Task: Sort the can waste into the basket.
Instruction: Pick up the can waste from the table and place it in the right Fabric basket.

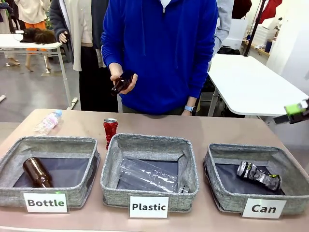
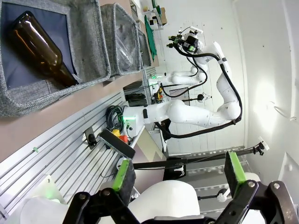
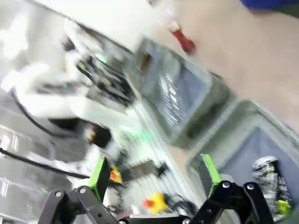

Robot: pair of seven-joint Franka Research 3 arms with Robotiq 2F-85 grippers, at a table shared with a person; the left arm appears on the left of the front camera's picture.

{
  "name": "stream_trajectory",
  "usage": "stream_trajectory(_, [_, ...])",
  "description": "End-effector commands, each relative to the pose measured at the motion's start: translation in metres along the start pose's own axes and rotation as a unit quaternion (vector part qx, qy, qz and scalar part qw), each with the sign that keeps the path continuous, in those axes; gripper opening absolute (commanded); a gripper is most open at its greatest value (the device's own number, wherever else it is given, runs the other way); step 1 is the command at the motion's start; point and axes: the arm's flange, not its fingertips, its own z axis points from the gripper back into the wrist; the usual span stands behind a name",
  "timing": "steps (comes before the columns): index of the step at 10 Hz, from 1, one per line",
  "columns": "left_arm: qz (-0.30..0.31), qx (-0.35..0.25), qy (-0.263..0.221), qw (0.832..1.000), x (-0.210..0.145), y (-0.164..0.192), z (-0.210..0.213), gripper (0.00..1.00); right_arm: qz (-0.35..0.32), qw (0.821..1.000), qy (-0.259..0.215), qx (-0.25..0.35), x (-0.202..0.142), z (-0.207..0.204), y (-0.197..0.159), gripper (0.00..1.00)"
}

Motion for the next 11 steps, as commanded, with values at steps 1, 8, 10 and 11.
stream_trajectory(1, [-0.011,-0.008,-0.002,1.0,0.0,-0.001,0.0,1.0,-0.106,0.979,-0.148,0.093,0.005,0.006,-0.012,1.0])
stream_trajectory(8, [-0.011,-0.008,-0.002,1.0,0.0,-0.001,0.0,1.0,-0.119,0.98,-0.12,0.105,-0.004,0.013,-0.024,1.0])
stream_trajectory(10, [0.0,0.0,0.0,1.0,0.0,0.0,0.0,1.0,-0.119,0.98,-0.12,0.105,-0.004,0.013,-0.024,1.0])
stream_trajectory(11, [-0.037,0.008,0.0,0.999,-0.014,-0.036,0.017,1.0,-0.119,0.98,-0.12,0.105,-0.004,0.013,-0.024,1.0])
